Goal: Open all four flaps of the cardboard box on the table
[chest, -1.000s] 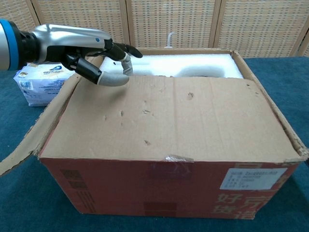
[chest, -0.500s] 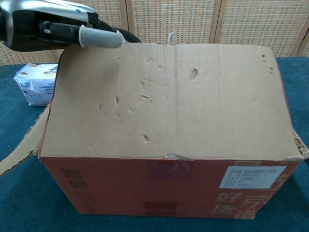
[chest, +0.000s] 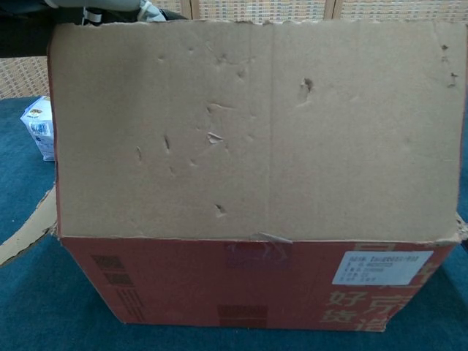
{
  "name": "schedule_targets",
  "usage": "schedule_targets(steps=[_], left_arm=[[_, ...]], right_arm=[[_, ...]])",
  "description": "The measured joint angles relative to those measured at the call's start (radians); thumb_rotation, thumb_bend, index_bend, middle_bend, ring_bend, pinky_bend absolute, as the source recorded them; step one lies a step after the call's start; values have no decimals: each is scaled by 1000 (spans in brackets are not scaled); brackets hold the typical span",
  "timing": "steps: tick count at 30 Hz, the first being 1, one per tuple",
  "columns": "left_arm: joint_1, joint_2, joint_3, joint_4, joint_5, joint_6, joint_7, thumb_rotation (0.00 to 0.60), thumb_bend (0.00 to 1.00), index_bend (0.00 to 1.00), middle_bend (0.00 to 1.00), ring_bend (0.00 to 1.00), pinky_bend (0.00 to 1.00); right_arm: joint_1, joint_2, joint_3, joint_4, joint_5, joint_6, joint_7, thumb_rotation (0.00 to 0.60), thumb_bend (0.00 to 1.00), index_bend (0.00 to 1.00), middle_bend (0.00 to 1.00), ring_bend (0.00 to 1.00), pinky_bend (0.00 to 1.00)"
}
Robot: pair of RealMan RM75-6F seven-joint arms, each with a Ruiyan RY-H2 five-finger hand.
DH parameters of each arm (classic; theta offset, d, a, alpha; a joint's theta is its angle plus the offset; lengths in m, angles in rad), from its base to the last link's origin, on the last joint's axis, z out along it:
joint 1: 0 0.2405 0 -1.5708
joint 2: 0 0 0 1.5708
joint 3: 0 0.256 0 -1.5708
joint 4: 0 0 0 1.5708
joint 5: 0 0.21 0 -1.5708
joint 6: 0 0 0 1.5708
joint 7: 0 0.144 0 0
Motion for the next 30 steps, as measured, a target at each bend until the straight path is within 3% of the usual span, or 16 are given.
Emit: schedule_targets(steps=[9,14,19,30], left_arm=[[-27,63,105,60,266,143,-338,216,394,436,0,0,0],[-78,88,210,131,428,267,-510,215,394,436,0,0,0],[-130,97,291,164,514,340,-553,217,394,436,0,0,0],[-186,104,376,145,571,346,-497,216,393,436,0,0,0]], right_arm=[[3,1,0,-22,0,1,-25,600,956,48,0,0,0],[2,2,-1,-28,-1,6,-33,600,956,48,0,0,0],[-1,4,-1,-33,0,11,-37,600,956,48,0,0,0],[-5,7,-3,-33,-1,13,-24,600,956,48,0,0,0]])
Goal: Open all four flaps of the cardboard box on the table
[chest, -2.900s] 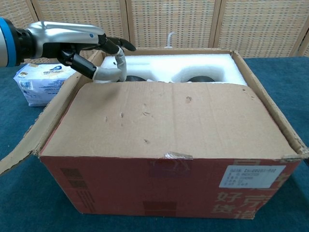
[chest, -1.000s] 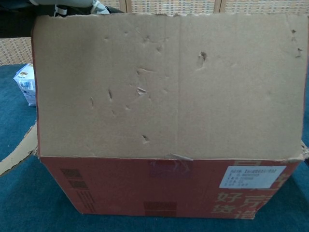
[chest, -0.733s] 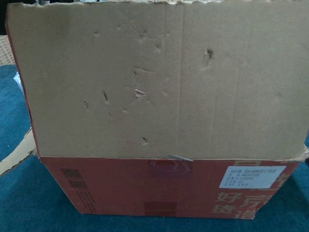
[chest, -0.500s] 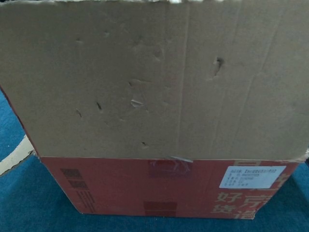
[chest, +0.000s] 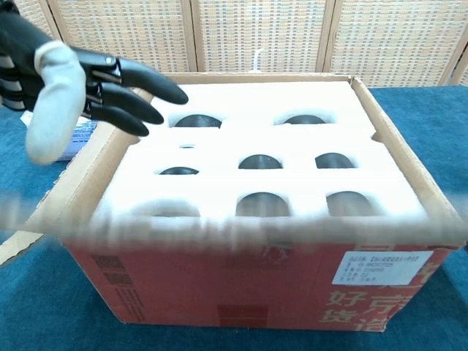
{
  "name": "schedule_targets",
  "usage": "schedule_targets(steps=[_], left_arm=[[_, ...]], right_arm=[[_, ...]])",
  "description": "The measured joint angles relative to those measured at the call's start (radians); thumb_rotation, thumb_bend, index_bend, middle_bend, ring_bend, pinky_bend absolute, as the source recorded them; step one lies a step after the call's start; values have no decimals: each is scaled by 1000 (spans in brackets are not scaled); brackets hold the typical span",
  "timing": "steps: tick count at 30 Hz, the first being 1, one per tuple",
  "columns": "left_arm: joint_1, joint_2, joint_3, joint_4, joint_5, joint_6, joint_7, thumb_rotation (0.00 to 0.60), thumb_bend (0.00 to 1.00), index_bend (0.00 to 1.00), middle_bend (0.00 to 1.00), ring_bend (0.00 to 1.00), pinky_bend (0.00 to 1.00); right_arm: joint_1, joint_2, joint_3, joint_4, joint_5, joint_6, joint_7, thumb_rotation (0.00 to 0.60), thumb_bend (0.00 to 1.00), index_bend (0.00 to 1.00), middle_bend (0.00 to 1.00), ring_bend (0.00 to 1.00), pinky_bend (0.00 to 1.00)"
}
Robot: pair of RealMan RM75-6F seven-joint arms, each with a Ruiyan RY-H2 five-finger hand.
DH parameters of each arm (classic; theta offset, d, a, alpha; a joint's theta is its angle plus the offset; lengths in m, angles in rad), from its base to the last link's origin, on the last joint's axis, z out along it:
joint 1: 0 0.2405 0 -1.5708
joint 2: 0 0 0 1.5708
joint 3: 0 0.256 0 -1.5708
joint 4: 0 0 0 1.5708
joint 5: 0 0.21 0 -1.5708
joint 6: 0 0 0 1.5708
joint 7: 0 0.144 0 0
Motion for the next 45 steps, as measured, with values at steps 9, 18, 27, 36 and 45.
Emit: schedule_targets(steps=[9,18,27,36,45], left_arm=[[-19,-2,28,-30,-32,-34,85,213,392,433,0,0,0],[80,-12,-20,-62,-225,-35,449,446,399,396,0,0,0],[289,-80,-85,-70,-492,84,994,500,397,344,0,0,0],[543,-178,-111,-15,-692,310,1324,501,396,315,0,0,0],[684,-260,-96,56,-729,441,1398,501,396,314,0,0,0]], right_arm=[[-2,2,-1,6,-3,0,17,600,956,48,0,0,0],[-7,3,-1,26,-5,4,35,600,956,48,0,0,0],[-4,-3,-2,52,-6,-4,45,600,956,48,0,0,0],[0,-24,-12,83,-20,-11,48,600,956,48,0,0,0],[-2,-44,-22,100,-42,-1,55,600,956,48,0,0,0]])
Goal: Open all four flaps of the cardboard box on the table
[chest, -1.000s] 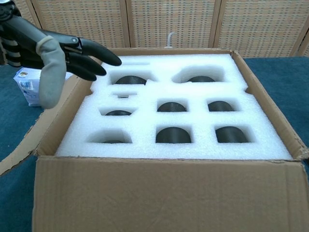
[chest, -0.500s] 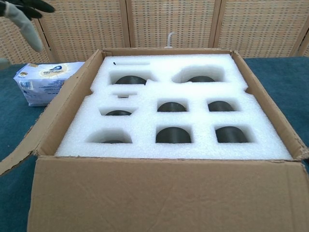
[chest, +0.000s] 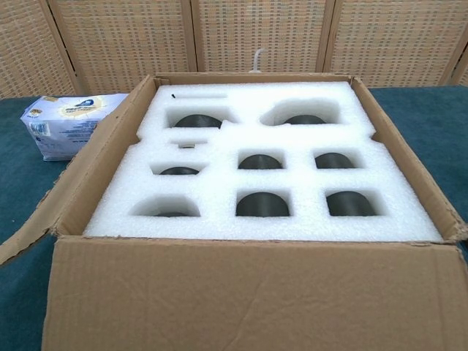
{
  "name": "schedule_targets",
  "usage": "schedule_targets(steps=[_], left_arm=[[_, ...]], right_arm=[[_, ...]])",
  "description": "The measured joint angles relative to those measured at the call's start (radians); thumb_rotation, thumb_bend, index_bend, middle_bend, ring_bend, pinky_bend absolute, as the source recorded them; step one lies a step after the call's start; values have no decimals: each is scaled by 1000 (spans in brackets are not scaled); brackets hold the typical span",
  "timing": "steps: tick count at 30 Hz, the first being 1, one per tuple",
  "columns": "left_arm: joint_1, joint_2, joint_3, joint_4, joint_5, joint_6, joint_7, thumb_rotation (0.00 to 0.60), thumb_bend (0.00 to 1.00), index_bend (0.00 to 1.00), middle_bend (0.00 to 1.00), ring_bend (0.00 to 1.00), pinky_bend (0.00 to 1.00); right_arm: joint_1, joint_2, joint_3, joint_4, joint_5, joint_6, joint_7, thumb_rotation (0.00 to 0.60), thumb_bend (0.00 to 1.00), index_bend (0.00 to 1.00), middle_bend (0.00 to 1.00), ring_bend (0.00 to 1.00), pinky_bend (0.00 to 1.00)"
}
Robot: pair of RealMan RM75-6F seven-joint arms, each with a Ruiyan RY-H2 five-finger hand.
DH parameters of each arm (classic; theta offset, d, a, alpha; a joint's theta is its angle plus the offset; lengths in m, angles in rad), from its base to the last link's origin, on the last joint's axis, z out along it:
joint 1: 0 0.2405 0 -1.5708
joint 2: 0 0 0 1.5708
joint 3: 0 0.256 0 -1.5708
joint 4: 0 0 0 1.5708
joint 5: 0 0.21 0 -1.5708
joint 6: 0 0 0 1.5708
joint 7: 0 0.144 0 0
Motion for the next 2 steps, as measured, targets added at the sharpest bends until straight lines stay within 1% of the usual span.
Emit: schedule_targets(steps=[2], left_arm=[[23,-19,-5,9,-6,28,12,501,396,314,0,0,0]], right_arm=[[-2,-5,-3,2,-4,3,-1,600,956,48,0,0,0]])
